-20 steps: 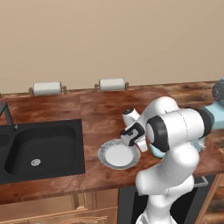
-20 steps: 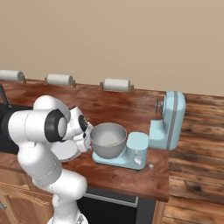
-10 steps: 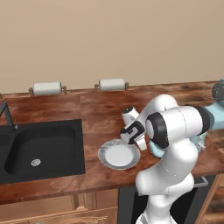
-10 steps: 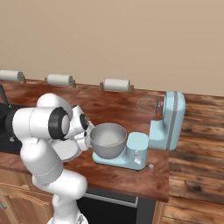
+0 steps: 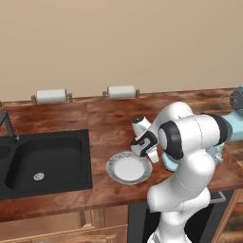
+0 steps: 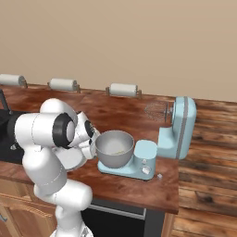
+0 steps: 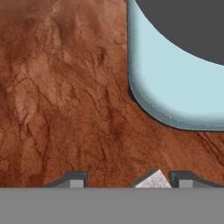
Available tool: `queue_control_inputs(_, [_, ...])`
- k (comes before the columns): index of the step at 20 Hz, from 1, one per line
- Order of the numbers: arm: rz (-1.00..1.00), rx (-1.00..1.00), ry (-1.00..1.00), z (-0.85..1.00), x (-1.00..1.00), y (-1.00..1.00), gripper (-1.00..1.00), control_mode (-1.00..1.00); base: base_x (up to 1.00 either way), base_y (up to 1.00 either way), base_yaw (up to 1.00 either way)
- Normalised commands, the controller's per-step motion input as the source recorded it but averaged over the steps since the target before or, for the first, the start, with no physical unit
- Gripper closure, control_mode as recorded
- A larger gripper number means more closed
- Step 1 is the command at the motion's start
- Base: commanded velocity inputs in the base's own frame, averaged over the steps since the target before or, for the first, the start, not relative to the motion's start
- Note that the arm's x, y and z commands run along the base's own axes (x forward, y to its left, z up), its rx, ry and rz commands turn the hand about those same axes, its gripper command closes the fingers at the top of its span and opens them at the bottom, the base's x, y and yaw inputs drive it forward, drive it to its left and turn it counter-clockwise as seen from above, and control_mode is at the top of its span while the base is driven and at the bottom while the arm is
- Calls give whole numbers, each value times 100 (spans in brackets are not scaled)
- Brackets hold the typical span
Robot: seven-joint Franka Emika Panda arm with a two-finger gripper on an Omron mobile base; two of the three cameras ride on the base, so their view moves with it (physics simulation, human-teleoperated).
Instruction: Add butter and sugar cubes to the stand mixer bowl and then turn on the stand mixer to begin making frosting.
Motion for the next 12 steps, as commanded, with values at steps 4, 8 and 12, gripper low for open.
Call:
queue_control_inputs(4, [0, 1, -13, -45, -1, 20, 100, -100, 0, 0, 0])
queue_control_inputs(8, [-1, 2, -14, -42, 0, 28, 100, -100, 0, 0, 0])
queue_control_inputs(12, [-2, 1, -11, -36, 0, 30, 100, -100, 0, 0, 0])
